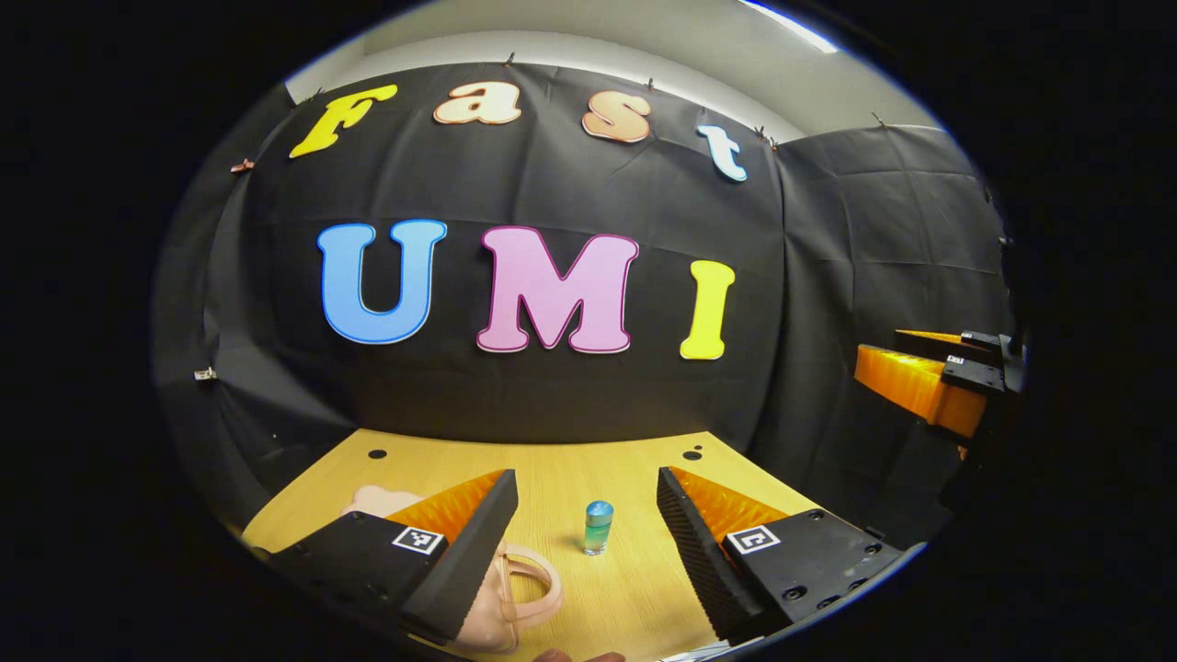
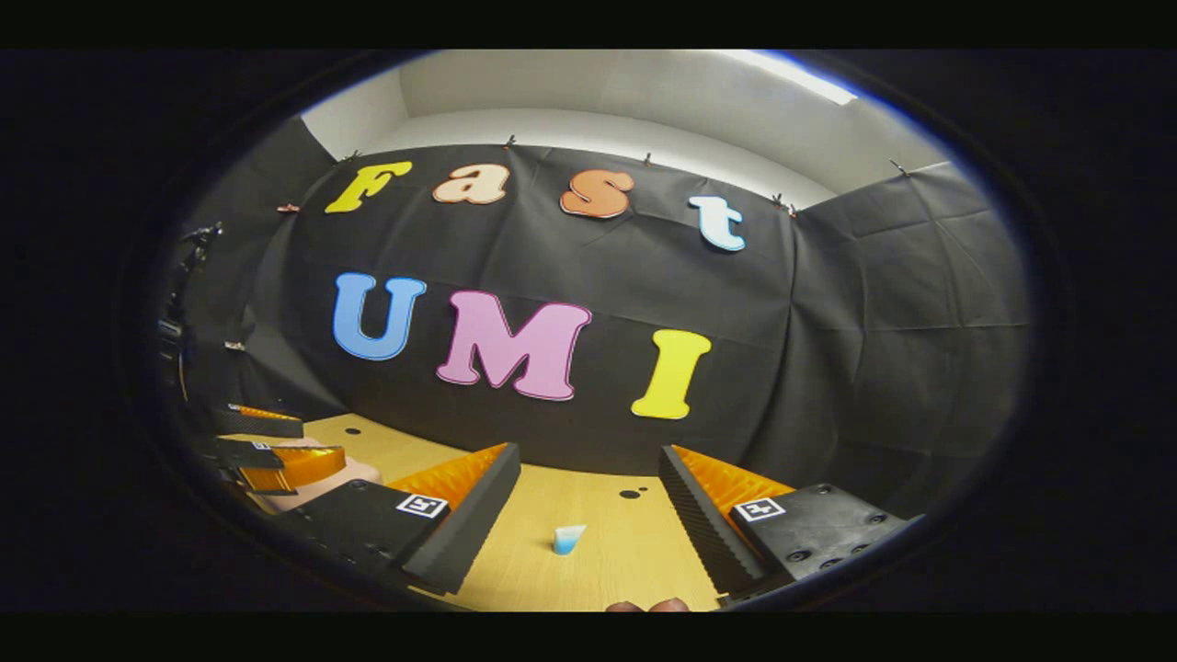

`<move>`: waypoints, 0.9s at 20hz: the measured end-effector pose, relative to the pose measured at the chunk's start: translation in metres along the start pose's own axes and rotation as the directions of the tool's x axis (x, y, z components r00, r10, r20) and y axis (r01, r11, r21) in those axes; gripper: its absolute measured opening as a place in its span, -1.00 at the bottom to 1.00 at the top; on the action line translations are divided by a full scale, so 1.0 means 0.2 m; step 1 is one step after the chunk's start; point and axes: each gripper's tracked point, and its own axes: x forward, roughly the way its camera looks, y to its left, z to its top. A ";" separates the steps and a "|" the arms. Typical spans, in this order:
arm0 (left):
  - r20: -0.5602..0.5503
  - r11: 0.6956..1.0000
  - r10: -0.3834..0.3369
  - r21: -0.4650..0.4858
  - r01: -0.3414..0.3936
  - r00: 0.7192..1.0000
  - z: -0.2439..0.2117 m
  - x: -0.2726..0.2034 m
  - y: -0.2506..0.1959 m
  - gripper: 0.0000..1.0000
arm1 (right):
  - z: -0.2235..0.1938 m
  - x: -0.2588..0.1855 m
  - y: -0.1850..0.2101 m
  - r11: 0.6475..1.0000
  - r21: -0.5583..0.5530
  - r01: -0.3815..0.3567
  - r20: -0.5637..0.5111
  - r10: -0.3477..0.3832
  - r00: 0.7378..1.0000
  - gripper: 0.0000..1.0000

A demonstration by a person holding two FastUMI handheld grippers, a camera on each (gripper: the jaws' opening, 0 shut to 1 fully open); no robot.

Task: First open the suitcase, pack the skin care products into it, and then close the suitcase.

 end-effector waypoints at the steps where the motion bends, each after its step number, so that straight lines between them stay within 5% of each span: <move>1: -0.022 1.000 -0.002 -0.011 0.001 1.000 -0.04 0.02 0.01 0.92 | -0.01 0.01 0.00 1.000 -0.003 -0.003 -0.003 0.003 1.000 0.92; 6: -0.171 0.998 -0.004 -0.067 -0.008 0.985 -0.28 0.13 0.02 0.93 | -0.05 0.10 -0.01 0.999 0.014 -0.041 -0.007 0.042 0.999 0.93; 10: -0.312 0.992 0.066 -0.082 -0.096 0.948 -0.49 0.26 0.02 0.93 | -0.14 0.22 -0.05 0.993 0.046 -0.109 -0.022 0.110 0.994 0.93; 14: -0.454 0.985 0.142 -0.018 -0.169 0.880 -0.72 0.40 0.05 0.93 | -0.24 0.37 -0.10 0.982 0.101 -0.158 -0.049 0.164 0.985 0.93; 18: -0.601 0.964 0.163 -0.071 -0.255 0.783 -0.96 0.49 0.10 0.94 | -0.36 0.46 -0.19 0.978 0.107 -0.177 -0.067 0.184 0.981 0.93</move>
